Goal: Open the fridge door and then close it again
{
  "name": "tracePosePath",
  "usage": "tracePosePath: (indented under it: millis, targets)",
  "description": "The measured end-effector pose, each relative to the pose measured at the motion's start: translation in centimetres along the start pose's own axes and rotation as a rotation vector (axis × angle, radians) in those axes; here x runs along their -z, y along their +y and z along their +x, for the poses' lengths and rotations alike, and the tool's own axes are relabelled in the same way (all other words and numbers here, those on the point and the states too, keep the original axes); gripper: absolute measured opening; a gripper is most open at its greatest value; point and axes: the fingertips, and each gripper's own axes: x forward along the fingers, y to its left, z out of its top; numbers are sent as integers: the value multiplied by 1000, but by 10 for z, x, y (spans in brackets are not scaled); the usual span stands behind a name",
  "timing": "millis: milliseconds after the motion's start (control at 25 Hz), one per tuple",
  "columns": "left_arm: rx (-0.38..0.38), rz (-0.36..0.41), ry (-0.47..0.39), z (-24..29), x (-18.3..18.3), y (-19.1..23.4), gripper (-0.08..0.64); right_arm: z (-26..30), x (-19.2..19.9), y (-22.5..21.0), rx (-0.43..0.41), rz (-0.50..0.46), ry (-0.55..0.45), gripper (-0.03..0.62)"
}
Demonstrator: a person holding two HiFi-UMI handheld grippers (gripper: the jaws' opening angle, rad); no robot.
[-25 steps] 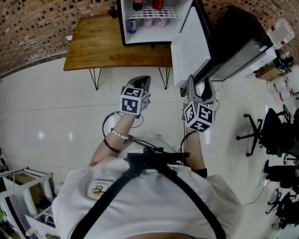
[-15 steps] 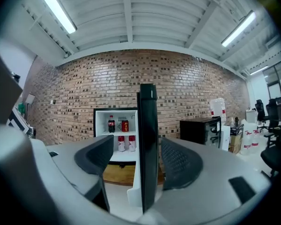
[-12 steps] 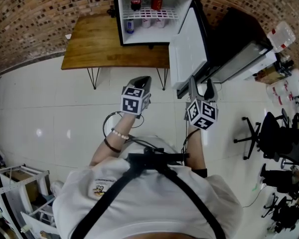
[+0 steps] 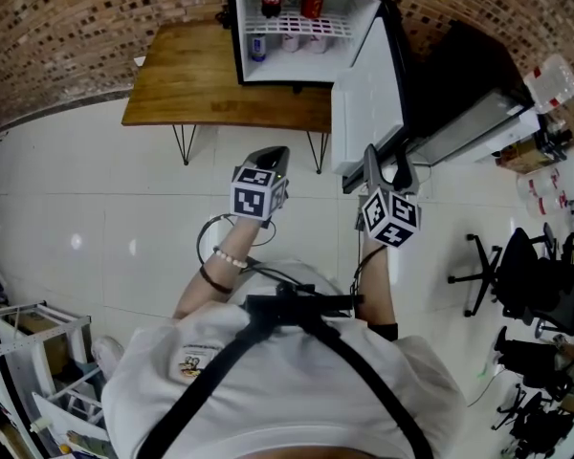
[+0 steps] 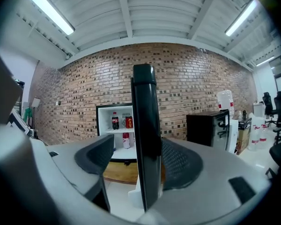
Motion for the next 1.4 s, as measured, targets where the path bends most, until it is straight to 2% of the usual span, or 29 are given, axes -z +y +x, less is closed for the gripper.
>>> tracePosePath:
  millis: [120, 280, 440, 720, 1000, 1080, 1400]
  targets:
    - [-2, 1, -1, 0, -3, 2, 2, 1, -2, 4, -8, 4, -5, 321]
    - [1, -1, 10, -1, -3, 4, 2, 1, -3, 8, -4, 25, -18, 223]
    - [-8, -2, 8, -5, -3, 18, 2, 5, -2, 21, -23, 52, -26, 175]
    - [-38, -20, -1, -19, -1, 50, 2, 18, 1, 65, -93, 50, -20, 178]
    - [-98, -49, -15, -46, -2, 95, 2, 38, 3, 119, -171, 36, -2, 222]
    - [-117, -57, -22, -54, -3, 108, 2, 44, 5, 135, -192, 26, 4, 212]
    - [-171, -63, -49, -77, -10, 150, 2, 76, 9, 177, -193, -24, 15, 224]
